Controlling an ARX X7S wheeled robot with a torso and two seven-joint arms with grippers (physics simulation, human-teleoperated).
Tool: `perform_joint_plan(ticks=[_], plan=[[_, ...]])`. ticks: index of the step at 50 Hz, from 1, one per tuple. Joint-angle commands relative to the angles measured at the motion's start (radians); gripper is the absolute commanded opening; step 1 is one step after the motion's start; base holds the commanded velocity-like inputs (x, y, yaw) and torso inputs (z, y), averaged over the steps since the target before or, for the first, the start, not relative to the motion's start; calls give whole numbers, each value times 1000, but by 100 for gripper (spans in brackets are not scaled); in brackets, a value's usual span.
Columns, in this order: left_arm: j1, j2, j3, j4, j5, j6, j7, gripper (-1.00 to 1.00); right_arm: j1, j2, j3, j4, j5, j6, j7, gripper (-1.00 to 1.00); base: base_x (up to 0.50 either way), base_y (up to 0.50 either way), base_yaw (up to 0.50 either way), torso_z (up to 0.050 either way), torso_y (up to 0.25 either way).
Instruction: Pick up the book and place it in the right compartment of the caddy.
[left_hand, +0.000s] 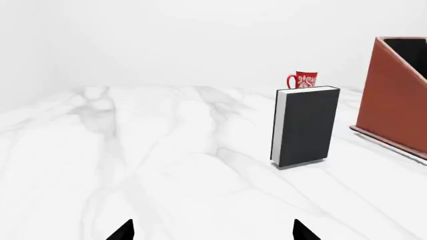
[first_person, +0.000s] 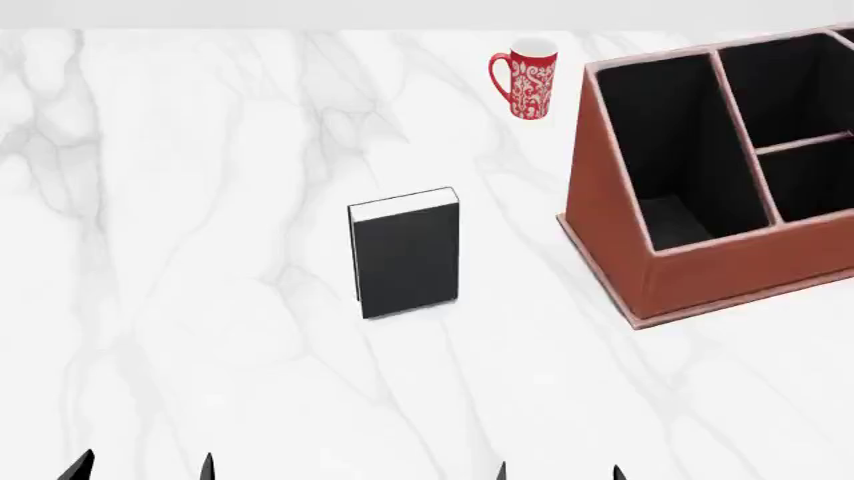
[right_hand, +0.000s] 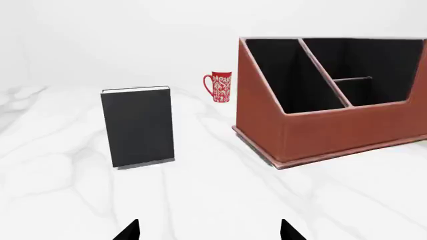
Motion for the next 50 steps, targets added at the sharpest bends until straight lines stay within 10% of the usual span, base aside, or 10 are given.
perform_joint_plan(ticks=[1,50], plan=[[-3,-15,21,-7,-9,-1,-22,100,2,15,-18,-4,9,-1,27,100,0,0,0,0,0],[-5,-97,115,5,-66,-6,-143,100,13,91,-106,-23,87,43,135,100,27,-271,0,0,0]])
